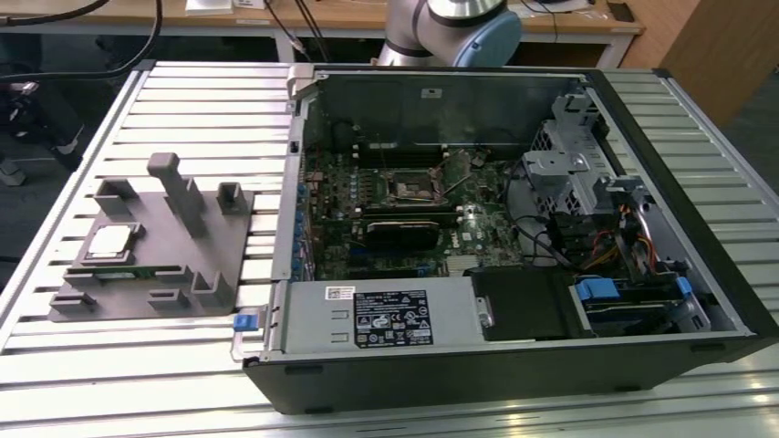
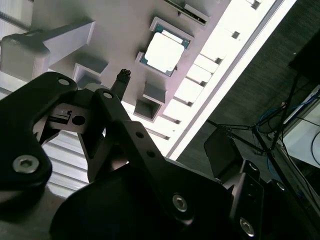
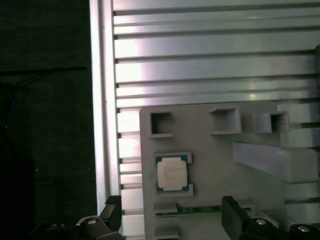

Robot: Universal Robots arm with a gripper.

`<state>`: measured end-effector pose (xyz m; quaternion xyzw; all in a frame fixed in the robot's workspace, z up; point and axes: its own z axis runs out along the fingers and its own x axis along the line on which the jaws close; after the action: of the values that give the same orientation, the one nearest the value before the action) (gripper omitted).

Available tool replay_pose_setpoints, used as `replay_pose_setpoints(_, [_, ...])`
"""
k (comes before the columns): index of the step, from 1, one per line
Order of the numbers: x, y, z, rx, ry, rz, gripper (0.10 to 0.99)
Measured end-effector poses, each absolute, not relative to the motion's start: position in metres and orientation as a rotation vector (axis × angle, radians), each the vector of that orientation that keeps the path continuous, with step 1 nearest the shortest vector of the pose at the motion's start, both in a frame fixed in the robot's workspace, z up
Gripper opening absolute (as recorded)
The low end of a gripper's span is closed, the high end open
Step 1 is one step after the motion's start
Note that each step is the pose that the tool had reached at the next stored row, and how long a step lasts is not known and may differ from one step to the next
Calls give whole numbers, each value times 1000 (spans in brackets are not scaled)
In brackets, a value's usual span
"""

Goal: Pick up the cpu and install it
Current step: 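Pick up the cpu and move it towards the insertion slot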

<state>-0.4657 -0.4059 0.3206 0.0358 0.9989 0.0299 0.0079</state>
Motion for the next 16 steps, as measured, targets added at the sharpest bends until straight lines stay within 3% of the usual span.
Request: replay_pose_setpoints(16, [-466,-406,310,112,3123,94,878])
